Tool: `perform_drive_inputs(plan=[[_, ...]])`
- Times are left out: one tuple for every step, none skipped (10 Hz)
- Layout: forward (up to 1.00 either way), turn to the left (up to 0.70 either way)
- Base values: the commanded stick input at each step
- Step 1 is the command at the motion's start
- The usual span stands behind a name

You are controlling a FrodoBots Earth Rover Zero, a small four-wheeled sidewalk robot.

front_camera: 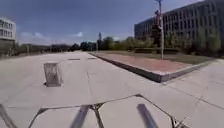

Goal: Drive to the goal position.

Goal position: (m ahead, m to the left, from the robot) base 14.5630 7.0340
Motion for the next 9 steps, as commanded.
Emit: perform_drive_inputs(plan=[[0.70,0.00],[0.70,0.00],[0.70,0.00],[0.70,0.00],[0.70,0.00],[0.70,0.00],[0.70,0.00],[0.70,0.00],[0.70,0.00]])
